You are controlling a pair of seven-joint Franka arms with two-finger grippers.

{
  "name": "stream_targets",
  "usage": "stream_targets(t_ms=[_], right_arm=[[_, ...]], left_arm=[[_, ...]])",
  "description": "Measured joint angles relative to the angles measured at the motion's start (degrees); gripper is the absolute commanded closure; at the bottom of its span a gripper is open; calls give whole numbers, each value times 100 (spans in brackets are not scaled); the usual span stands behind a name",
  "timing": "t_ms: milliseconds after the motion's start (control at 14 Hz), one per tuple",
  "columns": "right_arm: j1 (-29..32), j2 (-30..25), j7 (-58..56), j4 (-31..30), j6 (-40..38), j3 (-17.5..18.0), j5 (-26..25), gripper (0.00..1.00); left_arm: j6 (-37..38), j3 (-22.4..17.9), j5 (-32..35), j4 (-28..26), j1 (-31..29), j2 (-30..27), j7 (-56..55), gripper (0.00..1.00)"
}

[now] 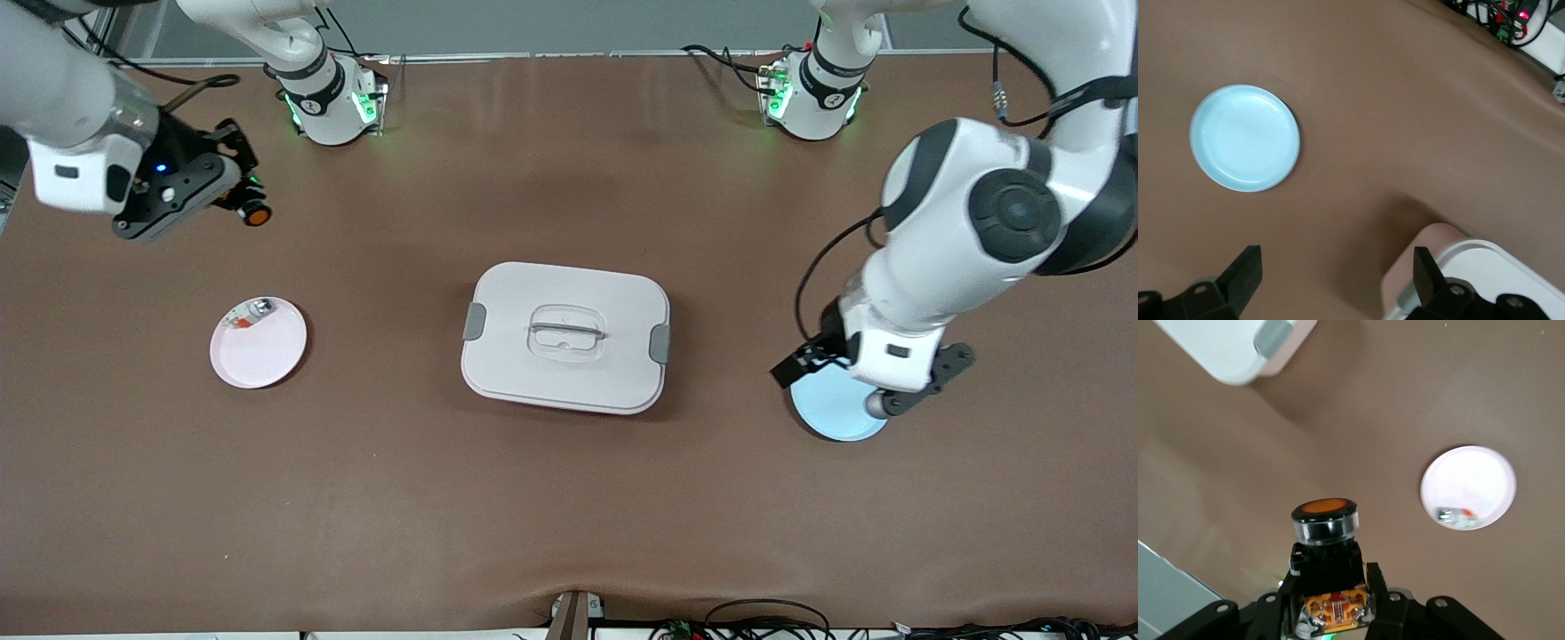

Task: Transfer orange switch to right arm and place
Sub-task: 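Carry the switch with the right gripper while the left gripper withdraws, then lower the orange switch onto the white plate with the right gripper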

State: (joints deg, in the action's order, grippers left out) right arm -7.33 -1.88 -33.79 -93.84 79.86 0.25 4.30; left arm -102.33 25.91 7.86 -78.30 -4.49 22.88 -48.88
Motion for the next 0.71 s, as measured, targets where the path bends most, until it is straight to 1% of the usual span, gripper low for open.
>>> stream_targets(t_ms=[214, 357, 500, 571, 643, 714], right_arm=[[599, 36, -1949, -438, 754, -11, -293, 100], [817, 65, -2787, -869, 1446, -10, -452, 100], [965, 90, -3335, -1325, 2150, -8, -559, 100], [1022, 98, -3506, -1549, 2497, -8, -586, 100], [1080, 101, -3639, -1781, 2848, -5, -599, 100], [1145, 106, -3765, -2026, 3226, -5, -611, 100]], left_arm=[[436, -5, 11, 9, -429, -310, 864, 0], [580, -6, 12, 11, -746, -496, 1543, 0], [645, -46, 12, 10, -915, -662, 2080, 0], [701, -173, 10, 9, -869, -755, 2266, 0], [778, -404, 0, 6, -710, -862, 2454, 0], [877, -719, -44, -2, -460, -987, 2673, 0]])
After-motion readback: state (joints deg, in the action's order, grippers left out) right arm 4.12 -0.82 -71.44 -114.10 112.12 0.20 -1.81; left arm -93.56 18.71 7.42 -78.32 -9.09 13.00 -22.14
